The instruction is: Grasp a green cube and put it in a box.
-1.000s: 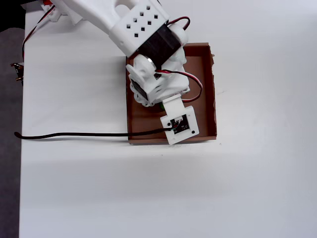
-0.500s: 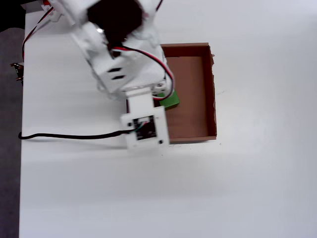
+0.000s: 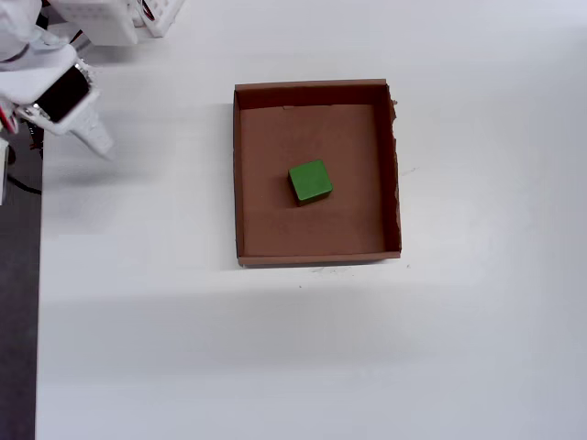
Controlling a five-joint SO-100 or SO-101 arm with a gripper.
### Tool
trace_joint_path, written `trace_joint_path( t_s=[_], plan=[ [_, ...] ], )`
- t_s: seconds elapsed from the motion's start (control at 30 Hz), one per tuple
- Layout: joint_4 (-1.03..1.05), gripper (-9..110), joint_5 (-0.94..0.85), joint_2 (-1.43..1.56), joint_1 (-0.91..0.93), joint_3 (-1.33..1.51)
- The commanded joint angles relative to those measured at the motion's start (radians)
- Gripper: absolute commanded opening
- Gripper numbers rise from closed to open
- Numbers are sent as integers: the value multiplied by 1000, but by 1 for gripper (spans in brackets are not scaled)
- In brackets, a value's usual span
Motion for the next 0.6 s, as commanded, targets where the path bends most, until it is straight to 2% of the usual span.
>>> trace_joint_path(
  t_s=[0.0,0.27,0.57],
  plan=[
    [-32,22,3,155,34,120],
    [34,22,5,574,58,442],
    [107,22,8,767,87,595]
  ],
)
